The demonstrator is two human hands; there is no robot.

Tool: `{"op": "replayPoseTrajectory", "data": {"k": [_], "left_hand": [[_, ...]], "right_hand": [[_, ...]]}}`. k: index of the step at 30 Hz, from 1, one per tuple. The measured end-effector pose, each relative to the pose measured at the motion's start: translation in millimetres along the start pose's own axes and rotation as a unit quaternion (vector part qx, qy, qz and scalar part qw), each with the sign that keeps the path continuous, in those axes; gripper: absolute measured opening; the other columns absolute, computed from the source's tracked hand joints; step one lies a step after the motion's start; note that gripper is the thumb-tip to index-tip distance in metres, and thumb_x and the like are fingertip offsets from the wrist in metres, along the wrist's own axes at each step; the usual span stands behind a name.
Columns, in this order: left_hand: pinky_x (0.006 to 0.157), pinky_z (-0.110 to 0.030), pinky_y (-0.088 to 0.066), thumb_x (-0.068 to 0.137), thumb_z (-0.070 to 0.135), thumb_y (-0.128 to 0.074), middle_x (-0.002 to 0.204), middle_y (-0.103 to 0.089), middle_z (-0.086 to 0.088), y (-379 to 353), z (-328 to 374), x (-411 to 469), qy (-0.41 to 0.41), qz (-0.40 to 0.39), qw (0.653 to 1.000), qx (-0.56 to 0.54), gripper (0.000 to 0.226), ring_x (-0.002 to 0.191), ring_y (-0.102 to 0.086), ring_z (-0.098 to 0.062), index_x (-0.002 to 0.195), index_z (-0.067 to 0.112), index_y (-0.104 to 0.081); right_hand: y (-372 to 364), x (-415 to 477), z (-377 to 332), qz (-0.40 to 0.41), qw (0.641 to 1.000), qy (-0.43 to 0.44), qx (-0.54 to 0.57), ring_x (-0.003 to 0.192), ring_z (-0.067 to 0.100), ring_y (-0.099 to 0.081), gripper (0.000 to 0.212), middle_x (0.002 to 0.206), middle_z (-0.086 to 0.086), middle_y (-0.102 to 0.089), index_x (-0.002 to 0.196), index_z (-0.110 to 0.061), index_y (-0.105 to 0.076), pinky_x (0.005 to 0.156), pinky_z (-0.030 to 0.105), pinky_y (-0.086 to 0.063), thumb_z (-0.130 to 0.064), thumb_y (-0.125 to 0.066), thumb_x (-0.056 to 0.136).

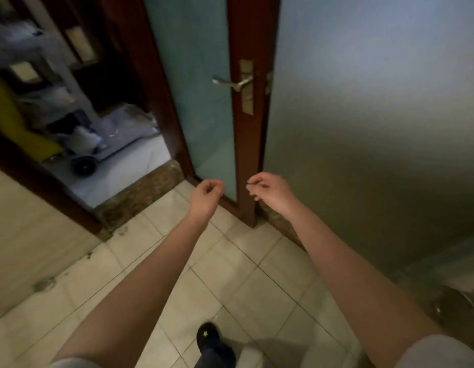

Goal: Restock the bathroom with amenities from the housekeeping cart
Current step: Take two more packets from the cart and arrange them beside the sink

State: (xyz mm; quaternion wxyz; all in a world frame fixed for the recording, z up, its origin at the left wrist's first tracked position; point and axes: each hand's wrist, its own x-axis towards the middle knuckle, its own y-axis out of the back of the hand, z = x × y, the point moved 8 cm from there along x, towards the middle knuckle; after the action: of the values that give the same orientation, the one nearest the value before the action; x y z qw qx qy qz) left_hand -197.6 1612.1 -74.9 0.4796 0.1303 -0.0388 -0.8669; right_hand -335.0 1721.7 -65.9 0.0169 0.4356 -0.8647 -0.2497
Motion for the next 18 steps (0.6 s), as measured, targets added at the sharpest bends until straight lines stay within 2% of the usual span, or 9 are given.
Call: {"op": "replayPoseTrajectory", "data": {"k": [2, 7, 9, 12, 15, 17, 18], "left_hand": [[0.077, -0.028, -0.04, 0.092, 0.014, -0.055, 0.076, -0.056, 0.003, 51, -1, 30, 0.004, 0.029, 0.999, -0.015, 0.005, 0.076, -0.053, -0.011, 0.089, 0.012, -0.059], [0.081, -0.03, -0.042, 0.091, 0.015, -0.055, 0.076, -0.056, 0.005, 169, 5, 99, 0.013, 0.093, 0.994, -0.049, 0.016, 0.081, -0.053, -0.015, 0.076, 0.021, -0.058], [0.083, -0.035, -0.046, 0.091, 0.015, -0.055, 0.078, -0.058, 0.002, 209, 4, 123, 0.023, 0.118, 0.99, -0.067, 0.018, 0.082, -0.055, -0.017, 0.074, 0.022, -0.058], [0.087, -0.038, -0.051, 0.092, 0.017, -0.053, 0.09, -0.061, -0.004, 259, 1, 158, 0.031, 0.149, 0.985, -0.083, 0.01, 0.087, -0.058, -0.019, 0.089, 0.015, -0.063], [0.072, -0.023, -0.049, 0.094, 0.019, -0.051, 0.095, -0.06, -0.001, 299, 0, 194, 0.037, 0.177, 0.979, -0.095, 0.017, 0.086, -0.056, -0.013, 0.105, 0.01, -0.062], [0.072, -0.021, -0.045, 0.094, 0.02, -0.051, 0.099, -0.06, -0.002, 321, 1, 221, 0.039, 0.191, 0.976, -0.095, 0.019, 0.09, -0.056, -0.014, 0.107, 0.01, -0.061], [0.076, -0.023, -0.044, 0.094, 0.02, -0.051, 0.1, -0.06, -0.003, 332, 1, 237, 0.042, 0.197, 0.975, -0.094, 0.019, 0.092, -0.056, -0.015, 0.107, 0.01, -0.06]], "right_hand": [[-44, 32, -33, -0.03, 0.999, 0.012, -0.012, 0.068, 0.017, -0.063, 0.02, 0.094, 0.012, -0.071, 0.103, -0.012, -0.065, 0.075, 0.029, -0.051, -0.023, -0.064, 0.086], [-136, 104, -114, -0.079, 0.995, 0.05, -0.026, 0.065, 0.011, -0.061, 0.018, 0.084, 0.001, -0.066, 0.103, -0.014, -0.063, 0.065, 0.019, -0.046, -0.024, -0.062, 0.088], [-167, 134, -142, -0.093, 0.993, 0.061, -0.026, 0.063, 0.01, -0.06, 0.011, 0.078, -0.003, -0.065, 0.098, -0.017, -0.061, 0.063, 0.02, -0.045, -0.022, -0.063, 0.088], [-210, 178, -178, -0.115, 0.989, 0.087, -0.041, 0.06, 0.008, -0.059, 0.008, 0.078, 0.0, -0.064, 0.094, -0.018, -0.061, 0.061, 0.018, -0.045, -0.021, -0.063, 0.087], [-250, 226, -209, -0.143, 0.983, 0.105, -0.052, 0.061, 0.01, -0.06, 0.008, 0.084, 0.005, -0.065, 0.094, -0.017, -0.061, 0.06, 0.015, -0.047, -0.021, -0.064, 0.087], [-276, 260, -225, -0.161, 0.979, 0.111, -0.051, 0.062, 0.012, -0.061, 0.004, 0.085, 0.006, -0.066, 0.088, -0.021, -0.061, 0.064, 0.021, -0.051, -0.022, -0.064, 0.086], [-289, 278, -232, -0.167, 0.978, 0.116, -0.047, 0.062, 0.013, -0.062, 0.005, 0.084, 0.006, -0.067, 0.084, -0.025, -0.06, 0.069, 0.028, -0.053, -0.023, -0.065, 0.085]]}}
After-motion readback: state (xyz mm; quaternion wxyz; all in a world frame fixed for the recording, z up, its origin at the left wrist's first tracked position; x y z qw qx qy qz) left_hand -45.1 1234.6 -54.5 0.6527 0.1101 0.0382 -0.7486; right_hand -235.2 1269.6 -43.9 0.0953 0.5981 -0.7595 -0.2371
